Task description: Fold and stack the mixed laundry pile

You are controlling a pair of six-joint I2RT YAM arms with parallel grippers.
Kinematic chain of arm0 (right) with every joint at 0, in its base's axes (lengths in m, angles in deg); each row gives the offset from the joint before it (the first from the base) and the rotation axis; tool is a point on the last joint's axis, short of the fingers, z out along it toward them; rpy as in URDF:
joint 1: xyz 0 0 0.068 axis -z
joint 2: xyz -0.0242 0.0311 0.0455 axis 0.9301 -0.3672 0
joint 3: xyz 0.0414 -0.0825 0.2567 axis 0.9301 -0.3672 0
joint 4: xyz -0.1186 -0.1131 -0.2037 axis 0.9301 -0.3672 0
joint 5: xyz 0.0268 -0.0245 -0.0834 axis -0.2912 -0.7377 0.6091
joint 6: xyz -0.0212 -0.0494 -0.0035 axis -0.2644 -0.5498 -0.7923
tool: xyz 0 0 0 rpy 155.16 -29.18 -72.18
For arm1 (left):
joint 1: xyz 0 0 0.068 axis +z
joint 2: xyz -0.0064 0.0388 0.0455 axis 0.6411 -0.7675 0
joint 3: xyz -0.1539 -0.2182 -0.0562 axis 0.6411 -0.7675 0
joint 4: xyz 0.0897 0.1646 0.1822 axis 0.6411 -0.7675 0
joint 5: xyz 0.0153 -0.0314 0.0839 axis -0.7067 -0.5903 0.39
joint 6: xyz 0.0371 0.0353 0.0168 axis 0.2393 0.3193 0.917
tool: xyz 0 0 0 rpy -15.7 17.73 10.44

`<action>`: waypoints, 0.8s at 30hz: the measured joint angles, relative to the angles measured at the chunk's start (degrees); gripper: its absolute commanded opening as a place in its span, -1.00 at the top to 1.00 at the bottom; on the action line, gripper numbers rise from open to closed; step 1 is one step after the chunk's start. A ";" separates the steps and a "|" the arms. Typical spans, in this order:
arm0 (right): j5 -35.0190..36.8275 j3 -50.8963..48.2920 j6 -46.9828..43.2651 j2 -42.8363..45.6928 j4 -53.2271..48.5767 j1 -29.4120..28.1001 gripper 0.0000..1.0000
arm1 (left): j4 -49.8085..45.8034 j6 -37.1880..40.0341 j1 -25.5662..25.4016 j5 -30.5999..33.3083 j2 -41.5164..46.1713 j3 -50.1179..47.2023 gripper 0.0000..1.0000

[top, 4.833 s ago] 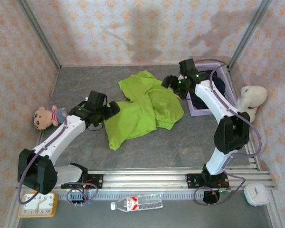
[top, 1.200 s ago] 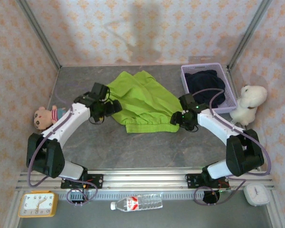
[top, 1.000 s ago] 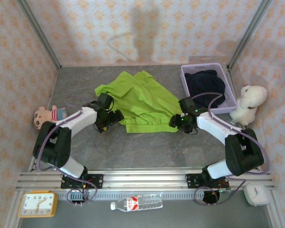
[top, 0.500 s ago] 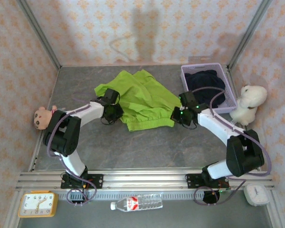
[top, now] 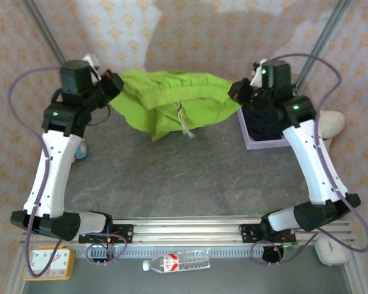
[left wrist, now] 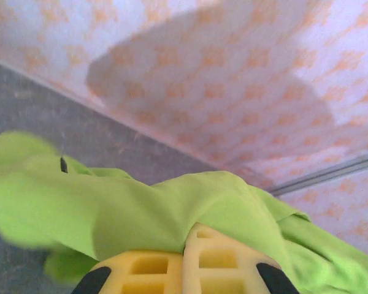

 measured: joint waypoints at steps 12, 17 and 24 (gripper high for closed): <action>-9.97 9.14 7.08 6.97 -3.63 0.07 1.00 | -1.62 -2.60 0.09 -5.16 5.46 6.95 1.00; -12.74 1.44 13.66 11.58 1.16 0.04 1.00 | -1.03 -4.24 0.07 -1.09 13.09 1.29 1.00; -8.87 -9.73 23.34 4.48 12.17 2.86 1.00 | 1.09 -3.98 0.09 2.97 -0.33 6.56 0.96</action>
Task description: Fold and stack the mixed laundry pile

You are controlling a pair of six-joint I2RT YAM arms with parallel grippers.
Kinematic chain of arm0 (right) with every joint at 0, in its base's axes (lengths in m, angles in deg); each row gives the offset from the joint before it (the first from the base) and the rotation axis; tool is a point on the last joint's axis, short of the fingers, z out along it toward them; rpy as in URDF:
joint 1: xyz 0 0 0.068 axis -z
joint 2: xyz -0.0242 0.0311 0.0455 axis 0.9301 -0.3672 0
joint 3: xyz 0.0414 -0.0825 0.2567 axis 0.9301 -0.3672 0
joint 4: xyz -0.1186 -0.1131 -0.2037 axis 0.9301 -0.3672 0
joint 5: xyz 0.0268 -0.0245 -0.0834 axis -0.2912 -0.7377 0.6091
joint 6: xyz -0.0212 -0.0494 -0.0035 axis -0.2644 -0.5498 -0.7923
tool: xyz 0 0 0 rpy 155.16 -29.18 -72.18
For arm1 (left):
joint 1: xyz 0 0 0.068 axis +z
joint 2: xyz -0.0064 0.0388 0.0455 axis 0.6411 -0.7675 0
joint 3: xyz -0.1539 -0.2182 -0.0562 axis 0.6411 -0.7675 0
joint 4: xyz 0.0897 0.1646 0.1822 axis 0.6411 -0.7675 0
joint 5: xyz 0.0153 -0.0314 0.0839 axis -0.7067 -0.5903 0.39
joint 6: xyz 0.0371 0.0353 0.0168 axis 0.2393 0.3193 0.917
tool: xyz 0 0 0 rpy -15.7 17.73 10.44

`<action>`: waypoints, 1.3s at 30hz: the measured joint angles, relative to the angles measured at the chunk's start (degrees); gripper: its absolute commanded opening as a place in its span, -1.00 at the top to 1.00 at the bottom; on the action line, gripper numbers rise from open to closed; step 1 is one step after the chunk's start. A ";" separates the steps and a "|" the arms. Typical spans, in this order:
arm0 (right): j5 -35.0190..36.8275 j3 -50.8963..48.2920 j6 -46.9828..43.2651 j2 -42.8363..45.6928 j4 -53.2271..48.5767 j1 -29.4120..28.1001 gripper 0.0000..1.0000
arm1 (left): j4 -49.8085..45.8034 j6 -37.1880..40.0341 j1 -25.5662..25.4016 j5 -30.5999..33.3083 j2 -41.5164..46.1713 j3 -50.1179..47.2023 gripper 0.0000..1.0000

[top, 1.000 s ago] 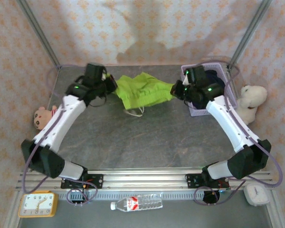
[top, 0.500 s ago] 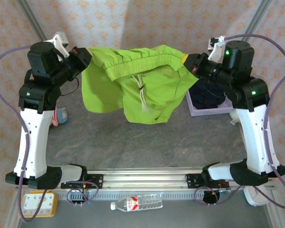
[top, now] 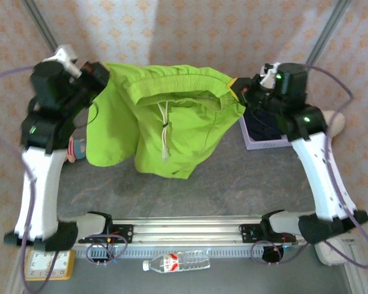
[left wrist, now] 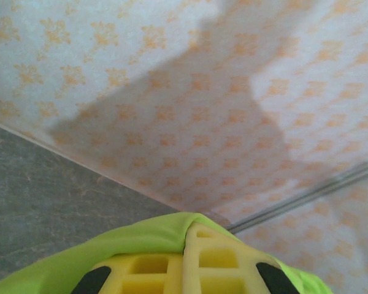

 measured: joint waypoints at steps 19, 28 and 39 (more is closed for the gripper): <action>13.97 -11.37 -15.26 -16.76 7.37 5.27 -0.30 | -7.26 4.11 -4.37 -4.44 -32.81 -7.13 -1.00; 14.19 -23.80 -22.77 -17.20 1.81 -1.31 -0.07 | 5.31 -1.77 -6.80 -2.19 -15.85 -37.53 -0.76; 14.64 -29.68 -23.58 -22.64 1.33 -7.26 0.11 | 7.80 -4.20 -5.44 3.02 -27.69 -41.22 -0.04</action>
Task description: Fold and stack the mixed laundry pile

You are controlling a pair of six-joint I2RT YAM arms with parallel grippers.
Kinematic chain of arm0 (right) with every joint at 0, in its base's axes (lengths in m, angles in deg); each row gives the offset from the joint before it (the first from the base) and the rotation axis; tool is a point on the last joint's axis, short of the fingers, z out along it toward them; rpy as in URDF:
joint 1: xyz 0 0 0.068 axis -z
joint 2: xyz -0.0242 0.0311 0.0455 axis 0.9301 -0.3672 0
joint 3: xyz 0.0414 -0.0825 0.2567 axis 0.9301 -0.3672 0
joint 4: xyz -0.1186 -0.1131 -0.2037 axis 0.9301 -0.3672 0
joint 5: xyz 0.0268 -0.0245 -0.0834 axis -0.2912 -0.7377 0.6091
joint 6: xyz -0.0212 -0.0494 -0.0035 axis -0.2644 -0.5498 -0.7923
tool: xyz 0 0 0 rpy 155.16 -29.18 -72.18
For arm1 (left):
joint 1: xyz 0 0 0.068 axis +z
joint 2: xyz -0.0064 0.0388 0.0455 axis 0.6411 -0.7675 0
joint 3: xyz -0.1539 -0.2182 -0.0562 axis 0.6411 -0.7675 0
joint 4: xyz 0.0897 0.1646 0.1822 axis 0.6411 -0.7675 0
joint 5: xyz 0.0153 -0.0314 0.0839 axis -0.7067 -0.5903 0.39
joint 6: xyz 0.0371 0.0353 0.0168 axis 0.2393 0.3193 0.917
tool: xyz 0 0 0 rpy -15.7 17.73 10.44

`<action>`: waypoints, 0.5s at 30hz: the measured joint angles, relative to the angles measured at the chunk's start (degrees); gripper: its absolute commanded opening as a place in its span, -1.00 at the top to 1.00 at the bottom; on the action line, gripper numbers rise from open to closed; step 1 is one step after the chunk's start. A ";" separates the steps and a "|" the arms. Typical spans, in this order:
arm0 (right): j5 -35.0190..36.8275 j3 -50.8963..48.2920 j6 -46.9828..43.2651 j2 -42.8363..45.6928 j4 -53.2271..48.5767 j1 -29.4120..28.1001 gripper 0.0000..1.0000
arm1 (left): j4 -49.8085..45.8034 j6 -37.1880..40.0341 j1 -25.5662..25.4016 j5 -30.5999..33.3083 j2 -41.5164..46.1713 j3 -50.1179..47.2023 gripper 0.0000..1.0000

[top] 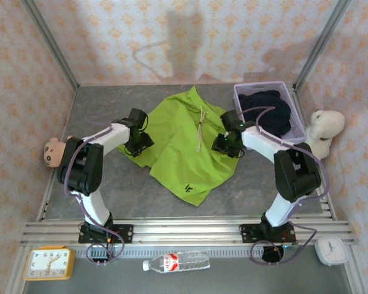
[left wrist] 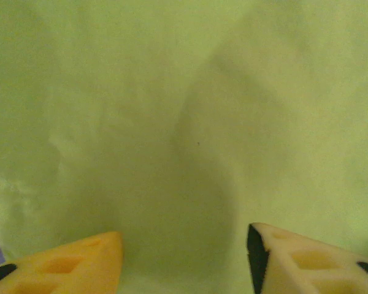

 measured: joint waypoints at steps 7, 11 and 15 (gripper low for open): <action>-5.42 -0.22 1.95 -2.86 3.10 -7.17 0.06 | -1.97 1.92 6.38 2.32 -7.69 8.02 -0.01; -12.90 2.29 1.73 -4.22 3.93 -10.10 -0.12 | -6.78 5.70 10.93 5.03 -14.73 18.88 -0.12; -12.98 8.28 -0.72 -3.39 1.40 -9.94 -0.19 | -11.80 9.81 13.55 6.34 -20.98 30.21 -0.46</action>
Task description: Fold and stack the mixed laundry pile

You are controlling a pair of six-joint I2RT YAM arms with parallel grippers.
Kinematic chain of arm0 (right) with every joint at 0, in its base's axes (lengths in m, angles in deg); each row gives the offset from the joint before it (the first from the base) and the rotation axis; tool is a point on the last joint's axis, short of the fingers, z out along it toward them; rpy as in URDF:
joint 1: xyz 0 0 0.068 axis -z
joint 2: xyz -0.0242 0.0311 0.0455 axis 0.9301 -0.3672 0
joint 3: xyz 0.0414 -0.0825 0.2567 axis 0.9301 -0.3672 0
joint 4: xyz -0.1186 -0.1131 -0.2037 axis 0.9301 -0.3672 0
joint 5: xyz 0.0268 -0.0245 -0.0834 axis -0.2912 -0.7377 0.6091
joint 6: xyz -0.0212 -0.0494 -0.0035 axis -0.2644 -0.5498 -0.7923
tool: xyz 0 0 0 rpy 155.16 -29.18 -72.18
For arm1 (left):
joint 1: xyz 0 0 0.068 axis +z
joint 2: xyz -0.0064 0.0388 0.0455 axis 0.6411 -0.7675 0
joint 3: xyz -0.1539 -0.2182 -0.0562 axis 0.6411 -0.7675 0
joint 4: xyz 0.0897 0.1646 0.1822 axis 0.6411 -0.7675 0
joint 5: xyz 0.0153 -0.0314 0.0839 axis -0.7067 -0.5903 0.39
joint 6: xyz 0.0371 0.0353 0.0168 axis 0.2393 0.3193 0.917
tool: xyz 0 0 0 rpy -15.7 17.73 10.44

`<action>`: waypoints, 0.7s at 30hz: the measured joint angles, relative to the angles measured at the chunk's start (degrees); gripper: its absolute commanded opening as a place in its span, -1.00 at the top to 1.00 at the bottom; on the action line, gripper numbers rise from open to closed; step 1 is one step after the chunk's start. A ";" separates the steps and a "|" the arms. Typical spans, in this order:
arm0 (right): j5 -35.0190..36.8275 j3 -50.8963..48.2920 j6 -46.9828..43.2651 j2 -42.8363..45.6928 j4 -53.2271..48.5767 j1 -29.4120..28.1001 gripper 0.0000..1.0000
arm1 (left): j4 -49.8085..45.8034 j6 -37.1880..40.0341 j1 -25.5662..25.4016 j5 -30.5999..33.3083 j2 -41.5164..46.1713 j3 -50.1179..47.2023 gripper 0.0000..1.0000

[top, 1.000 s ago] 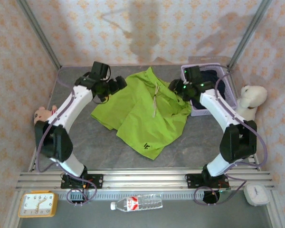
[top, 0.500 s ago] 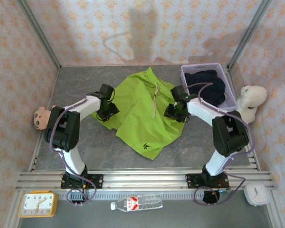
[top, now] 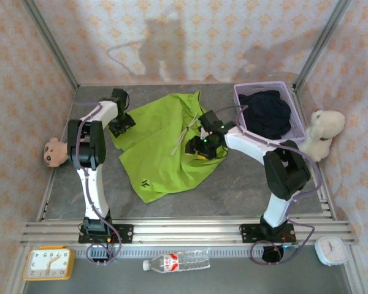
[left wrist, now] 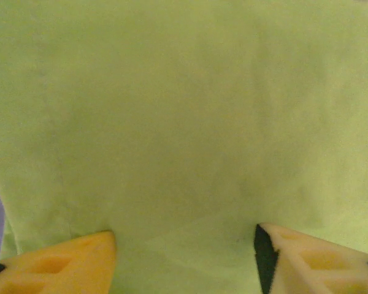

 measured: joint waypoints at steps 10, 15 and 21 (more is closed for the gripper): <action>17.53 8.26 -5.73 1.29 -10.62 2.34 -0.15 | -1.79 2.67 -1.07 -4.85 7.02 -1.77 -0.61; 23.67 8.94 -6.21 -4.68 -13.55 1.90 -0.04 | -1.25 2.67 -1.16 -6.60 6.71 -5.77 -0.60; 27.67 9.60 -5.44 -9.33 -15.96 1.68 0.97 | -1.42 2.67 -1.09 -6.51 3.32 -6.56 -0.57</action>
